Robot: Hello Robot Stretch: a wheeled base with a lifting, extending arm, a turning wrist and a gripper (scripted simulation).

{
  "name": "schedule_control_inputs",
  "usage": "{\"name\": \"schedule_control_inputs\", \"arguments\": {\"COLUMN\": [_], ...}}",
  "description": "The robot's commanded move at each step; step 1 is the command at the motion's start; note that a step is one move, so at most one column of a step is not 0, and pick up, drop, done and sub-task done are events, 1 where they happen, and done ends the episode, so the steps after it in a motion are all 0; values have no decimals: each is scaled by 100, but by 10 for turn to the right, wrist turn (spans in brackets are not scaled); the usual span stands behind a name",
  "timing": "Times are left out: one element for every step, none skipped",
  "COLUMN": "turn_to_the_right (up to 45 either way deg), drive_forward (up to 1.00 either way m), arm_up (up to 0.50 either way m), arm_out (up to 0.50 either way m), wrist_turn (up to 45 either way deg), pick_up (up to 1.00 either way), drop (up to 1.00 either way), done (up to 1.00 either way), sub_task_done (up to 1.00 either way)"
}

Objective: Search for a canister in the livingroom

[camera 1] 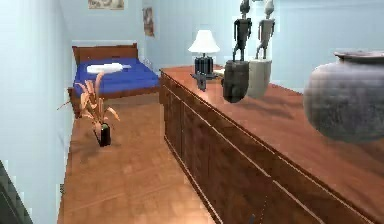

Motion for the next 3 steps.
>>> {"name": "schedule_control_inputs", "arguments": {"turn_to_the_right": [450, 450, 420], "drive_forward": [0, 0, 0], "arm_up": [0, 0, 0], "arm_out": [0, 0, 0], "wrist_turn": [0, 0, 0], "pick_up": [0, 0, 0], "drop": [0, 0, 0], "done": [0, 0, 0], "sub_task_done": [0, 0, 0]}}
